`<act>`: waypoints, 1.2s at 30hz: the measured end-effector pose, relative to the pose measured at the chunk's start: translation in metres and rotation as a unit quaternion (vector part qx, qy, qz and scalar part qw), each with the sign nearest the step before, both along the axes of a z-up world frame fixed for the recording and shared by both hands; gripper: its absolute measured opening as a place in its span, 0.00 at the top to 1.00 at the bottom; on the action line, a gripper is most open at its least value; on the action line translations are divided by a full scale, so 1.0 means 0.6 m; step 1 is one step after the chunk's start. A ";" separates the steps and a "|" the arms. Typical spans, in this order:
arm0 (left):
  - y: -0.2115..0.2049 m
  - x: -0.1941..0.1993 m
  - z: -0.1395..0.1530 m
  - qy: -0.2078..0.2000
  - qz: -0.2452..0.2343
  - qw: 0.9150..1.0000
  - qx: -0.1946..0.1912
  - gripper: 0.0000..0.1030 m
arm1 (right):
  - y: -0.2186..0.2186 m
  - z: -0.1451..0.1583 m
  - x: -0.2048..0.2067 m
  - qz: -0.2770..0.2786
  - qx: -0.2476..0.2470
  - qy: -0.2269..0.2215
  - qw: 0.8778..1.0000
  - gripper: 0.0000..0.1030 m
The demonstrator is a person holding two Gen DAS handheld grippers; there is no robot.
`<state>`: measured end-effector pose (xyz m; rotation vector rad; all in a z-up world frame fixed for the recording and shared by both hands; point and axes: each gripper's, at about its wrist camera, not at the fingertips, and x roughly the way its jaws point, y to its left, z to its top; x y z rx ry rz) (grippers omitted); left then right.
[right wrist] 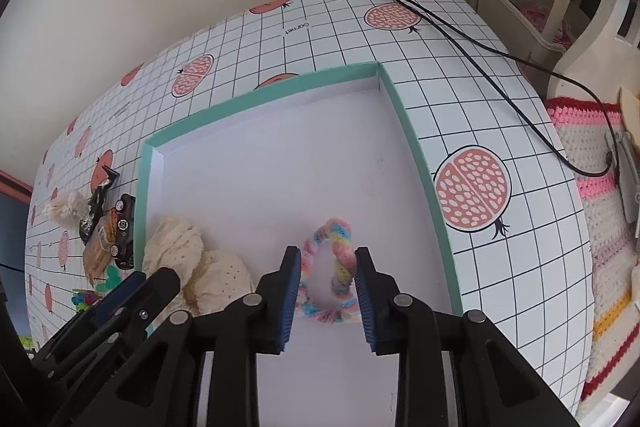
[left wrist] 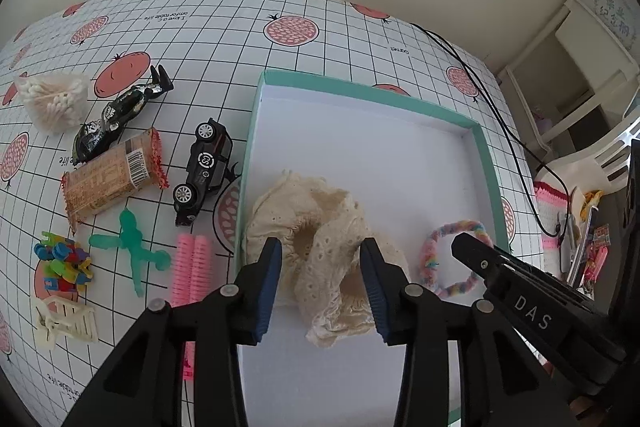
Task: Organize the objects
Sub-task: 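Lower the scrunchie into the tray with the left tool while the right lowers the bracelet, open both, then withdraw both tools from the tray toward the remaining objects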
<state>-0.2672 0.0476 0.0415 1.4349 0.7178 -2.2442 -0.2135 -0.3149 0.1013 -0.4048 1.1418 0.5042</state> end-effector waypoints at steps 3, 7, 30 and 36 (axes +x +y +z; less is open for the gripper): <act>-0.002 0.003 0.023 0.011 -0.001 1.000 0.000 0.60 | 0.005 0.018 -0.007 0.011 0.005 -0.008 1.000 0.71; -0.004 0.008 0.063 0.027 0.001 0.999 -0.027 0.58 | 0.012 0.051 -0.021 0.025 0.015 -0.023 0.999 0.71; -0.063 0.047 0.040 -0.029 0.104 0.988 -0.106 0.15 | 0.018 0.020 -0.020 0.068 0.000 -0.032 0.997 0.19; -0.069 0.052 0.034 -0.032 0.119 0.985 -0.122 0.14 | 0.023 0.012 -0.024 0.083 -0.003 -0.035 0.996 0.07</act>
